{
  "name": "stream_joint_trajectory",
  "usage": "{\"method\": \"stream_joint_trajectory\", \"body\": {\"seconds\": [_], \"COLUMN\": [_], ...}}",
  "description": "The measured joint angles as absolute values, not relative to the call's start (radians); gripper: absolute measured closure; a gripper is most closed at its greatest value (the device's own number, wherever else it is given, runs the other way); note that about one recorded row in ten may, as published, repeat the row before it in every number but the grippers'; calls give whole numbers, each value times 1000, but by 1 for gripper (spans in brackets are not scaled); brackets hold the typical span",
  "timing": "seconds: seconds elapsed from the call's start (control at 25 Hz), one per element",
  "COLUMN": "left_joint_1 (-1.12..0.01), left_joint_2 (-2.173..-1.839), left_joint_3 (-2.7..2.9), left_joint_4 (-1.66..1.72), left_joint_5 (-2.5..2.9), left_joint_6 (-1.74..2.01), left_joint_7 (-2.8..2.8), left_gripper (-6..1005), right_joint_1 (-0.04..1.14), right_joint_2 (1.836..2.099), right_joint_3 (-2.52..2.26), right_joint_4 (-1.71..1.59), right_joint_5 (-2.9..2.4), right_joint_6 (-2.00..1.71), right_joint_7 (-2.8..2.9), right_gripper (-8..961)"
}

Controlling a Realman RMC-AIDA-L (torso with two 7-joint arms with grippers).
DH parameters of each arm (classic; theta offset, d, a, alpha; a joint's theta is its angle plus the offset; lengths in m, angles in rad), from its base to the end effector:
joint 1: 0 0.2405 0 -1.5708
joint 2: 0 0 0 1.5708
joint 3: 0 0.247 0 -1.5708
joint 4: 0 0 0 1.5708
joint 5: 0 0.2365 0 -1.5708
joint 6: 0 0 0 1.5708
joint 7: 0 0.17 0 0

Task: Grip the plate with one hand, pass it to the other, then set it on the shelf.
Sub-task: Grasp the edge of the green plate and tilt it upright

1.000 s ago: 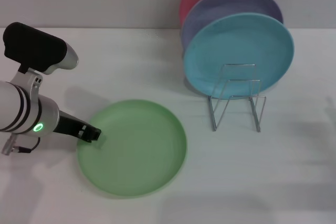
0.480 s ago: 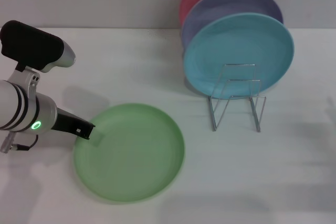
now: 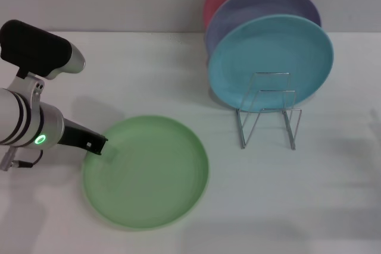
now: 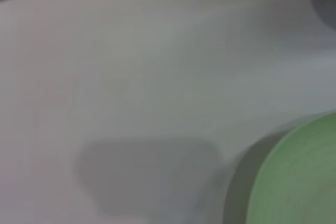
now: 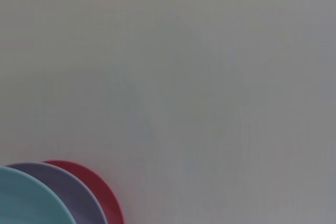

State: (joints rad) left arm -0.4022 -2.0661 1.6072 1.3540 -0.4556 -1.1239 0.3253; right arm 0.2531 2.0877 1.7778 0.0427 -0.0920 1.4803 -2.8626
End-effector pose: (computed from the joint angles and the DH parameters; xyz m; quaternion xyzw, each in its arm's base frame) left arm -0.2231 0.3888 -0.0405 -0.8630 -0.3792 0.1224 0.3108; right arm 0.3792 0.2825 0.0164 -0.6447 0.2152 0.3364 0.6519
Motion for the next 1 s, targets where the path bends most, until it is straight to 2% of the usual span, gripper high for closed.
{"method": "stream_joint_trajectory", "body": {"seconds": [0.76, 1.0], "left_joint_1": [-347, -335], "left_joint_2": [-2062, -2062], "left_joint_3": [1578, 1538], "left_joint_4": [1628, 1721], "left_joint_5": [-451, -448], "left_joint_6": [-1152, -1165], "left_joint_7": [360, 380], "left_gripper": [968, 969], "right_joint_1": [260, 258], "right_joint_2": [2086, 2086], "right_joint_3": [1778, 1778], "right_joint_4": [51, 79], "right_joint_5": [-92, -92], "right_joint_6": [1508, 1628], "right_joint_7": [-2847, -2841], "right_gripper": [127, 128]}}
